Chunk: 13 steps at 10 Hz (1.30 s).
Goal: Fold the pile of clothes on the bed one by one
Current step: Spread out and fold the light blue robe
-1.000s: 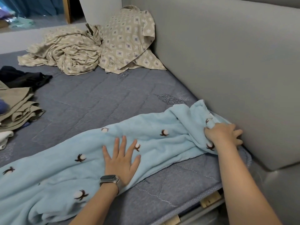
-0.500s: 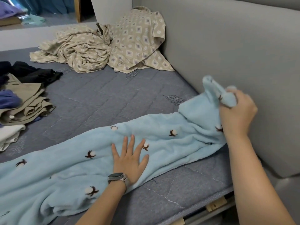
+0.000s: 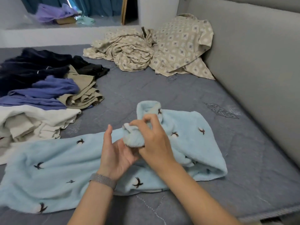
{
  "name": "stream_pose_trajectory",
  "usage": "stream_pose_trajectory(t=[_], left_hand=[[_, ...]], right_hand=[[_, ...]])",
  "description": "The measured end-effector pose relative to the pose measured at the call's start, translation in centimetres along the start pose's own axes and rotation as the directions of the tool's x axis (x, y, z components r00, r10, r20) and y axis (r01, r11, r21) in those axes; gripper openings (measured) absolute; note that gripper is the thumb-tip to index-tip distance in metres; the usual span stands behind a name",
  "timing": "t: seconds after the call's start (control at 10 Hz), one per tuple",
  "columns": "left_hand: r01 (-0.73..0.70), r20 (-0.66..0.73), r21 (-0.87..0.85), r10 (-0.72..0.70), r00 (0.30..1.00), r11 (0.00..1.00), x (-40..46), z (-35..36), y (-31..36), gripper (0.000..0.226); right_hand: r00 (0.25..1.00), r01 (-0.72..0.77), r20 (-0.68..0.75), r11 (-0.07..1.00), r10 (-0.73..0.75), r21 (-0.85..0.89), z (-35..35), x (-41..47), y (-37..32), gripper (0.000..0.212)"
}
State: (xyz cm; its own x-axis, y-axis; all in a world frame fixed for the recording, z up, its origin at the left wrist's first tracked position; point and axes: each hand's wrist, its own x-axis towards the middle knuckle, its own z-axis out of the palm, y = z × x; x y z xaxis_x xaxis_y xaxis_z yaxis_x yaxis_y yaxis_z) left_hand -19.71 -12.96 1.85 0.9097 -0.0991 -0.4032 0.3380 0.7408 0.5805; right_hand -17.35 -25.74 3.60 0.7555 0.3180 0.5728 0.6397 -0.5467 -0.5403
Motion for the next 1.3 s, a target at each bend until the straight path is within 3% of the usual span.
stream_pose_trajectory(t=[0.1, 0.2, 0.3, 0.4, 0.5, 0.6, 0.7, 0.8, 0.9, 1.0, 1.1, 1.2, 1.3], left_hand=[[-0.012, -0.049, 0.156, 0.020, 0.999, 0.988, -2.0, -0.9, 2.4, 0.053], [-0.026, -0.090, 0.267, 0.051, 0.995, 0.963, -3.5, -3.1, 3.9, 0.014], [-0.056, -0.242, 0.467, 0.189, 0.952, 0.882, -3.8, -6.0, 4.9, 0.034], [-0.146, -0.241, 0.658, 0.391, 0.888, 0.739, -3.3, -7.1, 5.4, 0.028], [-0.218, -0.099, 0.806, 0.489, 0.866, 0.550, -2.8, -7.9, 5.6, 0.042], [-0.070, -0.081, 0.957, 0.496, 0.864, 0.280, -2.2, -9.5, 4.4, 0.070], [-0.062, -0.150, 0.923, 0.505, 0.850, 0.379, -2.2, -9.5, 3.1, 0.070], [-0.225, -0.270, 0.619, 0.473, 0.839, 0.752, -2.0, -7.9, 3.9, 0.054], [-0.255, -0.156, 0.094, 0.267, 0.951, 0.962, -2.2, -5.3, 5.0, 0.037], [-0.233, -0.072, -0.038, 0.230, 0.970, 0.972, -2.3, -3.8, 4.8, 0.037], [-0.156, -0.002, 0.762, 0.243, 0.970, 0.628, -2.7, -5.3, 4.2, 0.059], [-0.060, -0.017, 0.874, -0.153, 0.988, -0.482, -2.8, -9.5, 2.2, 0.102], [-0.043, -0.007, 0.771, -0.077, 0.997, -0.636, -3.4, -11.3, 1.9, 0.093]], right_hand=[[0.967, 0.045, 0.249, 0.997, -0.060, 0.066, 3.0, -1.4, -2.5, 0.068], [0.861, 0.171, 0.460, 0.976, -0.216, 0.138, 4.3, -2.1, -4.1, 0.065], [0.807, 0.069, 0.567, 0.980, -0.166, 0.189, 3.8, -2.1, -4.5, 0.064], [0.896, -0.018, 0.443, 0.995, -0.027, 0.097, 3.3, -2.5, -3.9, 0.054], [0.942, -0.142, 0.292, 0.985, 0.166, -0.100, 3.2, -2.5, -2.5, 0.057], [0.828, -0.257, 0.437, 0.930, 0.352, -0.262, 3.3, -2.4, -1.2, 0.069], [0.637, -0.212, 0.657, 0.911, 0.403, -0.354, 3.9, -2.7, -1.6, 0.094], [0.690, -0.114, 0.667, 0.952, 0.281, -0.283, 4.5, -2.9, -3.4, 0.115], [0.849, -0.059, 0.509, 0.982, 0.143, -0.178, 4.8, -3.5, -4.6, 0.097], [0.897, -0.417, 0.215, 0.899, 0.385, 0.130, 4.1, -3.0, -3.1, 0.070], [0.738, -0.621, 0.004, 0.677, 0.675, 0.395, 2.8, -1.8, -0.6, 0.031], [0.767, -0.571, -0.006, 0.687, 0.642, 0.449, 1.0, -1.3, -0.3, 0.023], [0.942, -0.336, 0.076, 0.923, 0.327, 0.190, 0.7, -2.2, -1.8, 0.055]])
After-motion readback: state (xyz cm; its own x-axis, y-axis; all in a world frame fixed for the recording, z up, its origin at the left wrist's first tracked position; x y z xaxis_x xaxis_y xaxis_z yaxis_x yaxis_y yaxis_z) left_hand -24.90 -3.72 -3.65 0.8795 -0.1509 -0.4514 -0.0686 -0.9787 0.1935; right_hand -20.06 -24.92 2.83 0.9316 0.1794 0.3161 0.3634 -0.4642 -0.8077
